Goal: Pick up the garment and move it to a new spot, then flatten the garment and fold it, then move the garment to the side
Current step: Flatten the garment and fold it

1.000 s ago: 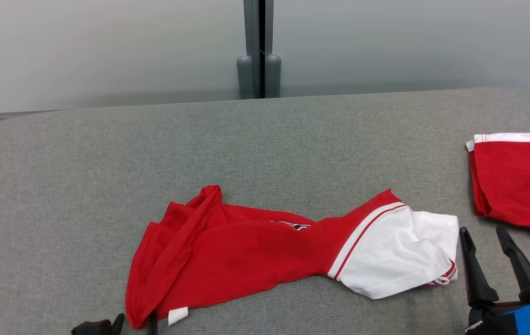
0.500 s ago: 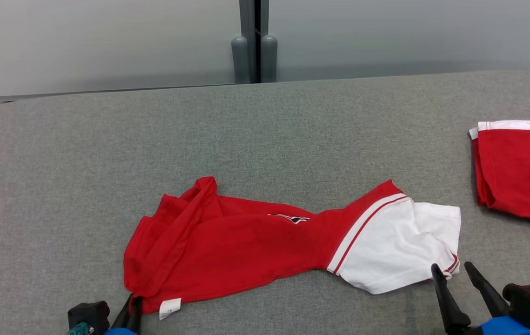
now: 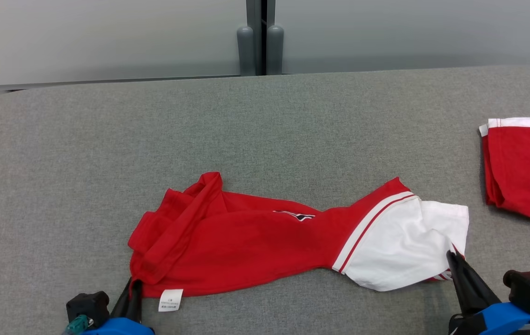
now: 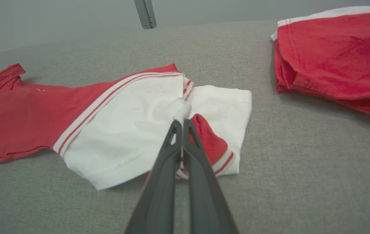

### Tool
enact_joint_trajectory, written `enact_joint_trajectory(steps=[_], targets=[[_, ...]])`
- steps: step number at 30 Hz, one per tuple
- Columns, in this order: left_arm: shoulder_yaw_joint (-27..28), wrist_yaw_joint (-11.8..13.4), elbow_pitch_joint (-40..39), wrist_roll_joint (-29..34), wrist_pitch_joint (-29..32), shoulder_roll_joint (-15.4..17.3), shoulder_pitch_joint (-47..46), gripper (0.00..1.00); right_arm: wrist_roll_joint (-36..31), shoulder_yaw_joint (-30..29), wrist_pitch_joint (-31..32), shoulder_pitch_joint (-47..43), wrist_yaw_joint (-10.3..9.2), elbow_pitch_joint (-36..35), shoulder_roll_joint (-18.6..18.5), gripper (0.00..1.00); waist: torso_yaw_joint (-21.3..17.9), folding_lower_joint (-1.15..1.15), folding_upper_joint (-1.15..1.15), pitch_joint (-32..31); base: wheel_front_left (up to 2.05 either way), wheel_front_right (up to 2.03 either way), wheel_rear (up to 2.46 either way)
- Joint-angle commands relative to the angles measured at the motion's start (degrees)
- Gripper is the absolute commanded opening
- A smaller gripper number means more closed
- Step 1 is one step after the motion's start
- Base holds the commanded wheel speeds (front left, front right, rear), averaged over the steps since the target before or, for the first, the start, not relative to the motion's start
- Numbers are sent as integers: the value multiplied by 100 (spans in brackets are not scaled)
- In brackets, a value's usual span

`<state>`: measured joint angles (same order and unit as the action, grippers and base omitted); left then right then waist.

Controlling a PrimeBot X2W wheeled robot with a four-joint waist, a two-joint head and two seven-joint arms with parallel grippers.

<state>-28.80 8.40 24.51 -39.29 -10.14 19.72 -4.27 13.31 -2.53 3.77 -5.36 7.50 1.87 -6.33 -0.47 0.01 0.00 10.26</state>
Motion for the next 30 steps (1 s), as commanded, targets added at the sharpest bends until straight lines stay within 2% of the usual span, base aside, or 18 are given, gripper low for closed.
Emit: enact_joint_trajectory(steps=[1,8,15,18,24,30], targets=[[50,31,-34,15,-72,13,-94,0,48,-28,-46,59,-1,-58,-52,0,4,-1,0,-8,0,0,0],[276,254,-986,278,-359,211,-264,0,34,-240,-170,217,-2,-714,-282,0,47,-1,0,-132,0,0,0],[528,805,-2937,901,-162,879,-573,0,17,-650,-40,882,-2,-1703,-720,0,-34,-1,0,-445,0,0,0],[676,951,-3717,1110,67,1156,-880,0,19,-830,87,1405,-2,-2026,-961,0,-93,-1,0,-592,0,0,0],[1010,1003,-4766,1414,516,1556,-1931,0,151,-1013,332,2760,-2,-2349,-1529,0,-166,-1,0,-854,0,0,0],[1148,840,-5074,1478,976,1758,-2991,0,425,-993,535,4193,-2,-2015,-2168,0,-228,-1,0,-1024,0,0,0]])
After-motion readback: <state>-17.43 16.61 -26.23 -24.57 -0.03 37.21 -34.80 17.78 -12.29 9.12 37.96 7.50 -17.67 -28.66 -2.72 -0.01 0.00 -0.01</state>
